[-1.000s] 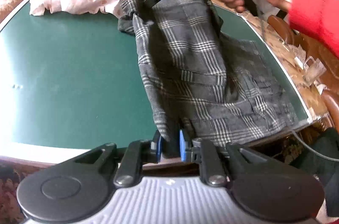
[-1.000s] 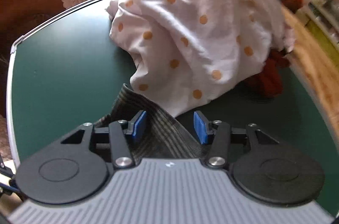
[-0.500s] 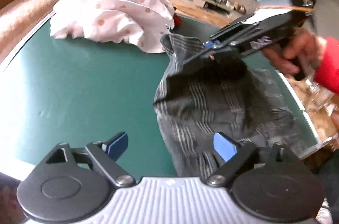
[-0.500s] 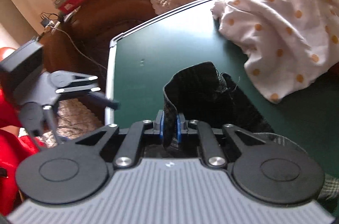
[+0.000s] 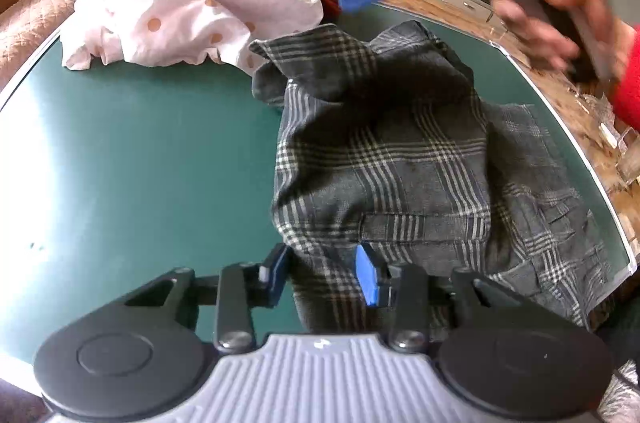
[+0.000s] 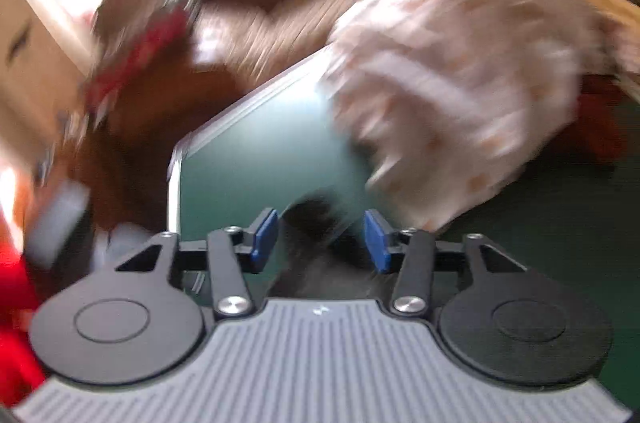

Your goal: Fold clothes

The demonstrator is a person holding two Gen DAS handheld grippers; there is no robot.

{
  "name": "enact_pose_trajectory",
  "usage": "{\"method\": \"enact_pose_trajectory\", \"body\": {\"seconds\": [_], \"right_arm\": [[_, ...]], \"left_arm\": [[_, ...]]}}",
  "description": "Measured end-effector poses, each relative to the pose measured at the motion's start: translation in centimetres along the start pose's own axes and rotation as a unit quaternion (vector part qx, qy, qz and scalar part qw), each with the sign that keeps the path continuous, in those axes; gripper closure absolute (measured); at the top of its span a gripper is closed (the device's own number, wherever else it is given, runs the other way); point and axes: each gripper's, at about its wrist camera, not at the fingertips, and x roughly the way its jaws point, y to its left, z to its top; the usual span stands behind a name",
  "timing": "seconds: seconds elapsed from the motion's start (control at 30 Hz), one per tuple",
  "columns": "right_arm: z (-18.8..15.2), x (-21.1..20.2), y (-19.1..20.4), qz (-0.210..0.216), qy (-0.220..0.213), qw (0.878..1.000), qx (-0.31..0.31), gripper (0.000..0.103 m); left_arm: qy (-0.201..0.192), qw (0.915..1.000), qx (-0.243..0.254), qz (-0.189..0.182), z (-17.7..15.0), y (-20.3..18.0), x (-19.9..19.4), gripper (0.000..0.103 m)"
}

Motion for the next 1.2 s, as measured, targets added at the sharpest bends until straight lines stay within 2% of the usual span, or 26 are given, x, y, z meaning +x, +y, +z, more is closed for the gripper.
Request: {"method": "enact_pose_trajectory", "body": {"seconds": [0.07, 0.2, 0.4, 0.47, 0.53, 0.57, 0.63, 0.73, 0.8, 0.87, 0.9, 1.0, 1.07, 1.13, 1.17, 1.2], "right_arm": [[0.3, 0.0, -0.8, -0.012, -0.003, 1.0, 0.002, 0.047], [-1.1, 1.5, 0.9, -0.04, 0.04, 0.996, -0.066, 0.047], [-3.2, 3.8, 3.5, -0.08, 0.105, 0.977, -0.168, 0.048], [-3.9, 4.6, 4.4, -0.093, 0.126, 0.967, -0.201, 0.079], [-4.6, 5.3, 5.3, -0.106, 0.147, 0.955, -0.234, 0.09], [-4.9, 5.7, 5.7, -0.113, 0.158, 0.949, -0.25, 0.091], [-5.9, 5.3, 6.8, -0.136, 0.135, 0.941, -0.277, 0.093], [-7.0, 2.4, 8.3, -0.227, 0.028, 0.933, -0.278, 0.095], [-7.8, 1.4, 8.5, -0.308, -0.016, 0.915, -0.261, 0.095], [-8.5, 0.6, 8.5, -0.388, -0.052, 0.887, -0.243, 0.096], [-8.6, 0.8, 8.0, -0.408, -0.052, 0.881, -0.232, 0.096], [-8.0, 2.5, 6.5, -0.425, -0.022, 0.875, -0.231, 0.088], [-7.2, 3.7, 6.0, -0.431, -0.001, 0.867, -0.249, 0.07], [-5.6, 3.7, 5.8, -0.444, -0.016, 0.862, -0.245, 0.064], [-4.4, 3.0, 5.8, -0.445, -0.041, 0.865, -0.229, 0.064], [-3.3, 1.9, 5.8, -0.435, -0.07, 0.873, -0.207, 0.064]], "left_arm": [[0.002, 1.0, 0.003, 0.002, -0.2, -0.1, -0.1, 0.062], [0.01, 0.9999, 0.004, 0.0, -0.8, -0.1, -0.9, 0.064], [0.014, 0.9998, 0.014, 0.006, -1.4, -0.5, -1.3, 0.064], [0.014, 0.9998, 0.014, 0.007, -1.3, -0.5, -1.3, 0.064], [0.014, 0.9998, 0.013, 0.007, -1.3, -0.5, -1.2, 0.064], [0.014, 0.9998, 0.014, 0.008, -1.3, -0.5, -1.2, 0.064], [0.014, 0.9997, 0.015, 0.009, -1.3, -0.6, -1.2, 0.064], [0.013, 0.9997, 0.018, 0.011, -1.4, -0.7, -1.2, 0.064], [0.013, 0.9997, 0.019, 0.012, -1.4, -0.7, -1.2, 0.064], [0.015, 0.9996, 0.02, 0.014, -1.4, -0.8, -1.2, 0.064], [0.015, 0.9996, 0.02, 0.014, -1.3, -0.8, -1.2, 0.064], [0.017, 0.9995, 0.023, 0.016, -1.2, -0.9, -1.2, 0.064], [0.018, 0.9997, 0.014, 0.013, -1.1, -0.7, -1.3, 0.064], [0.021, 0.9997, 0.006, 0.011, -0.7, -0.6, -1.2, 0.064], [0.021, 0.9997, 0.004, 0.011, -0.6, -0.6, -1.2, 0.064], [0.016, 0.9998, 0.006, 0.012, -0.4, -0.7, -1.3, 0.064]]}}
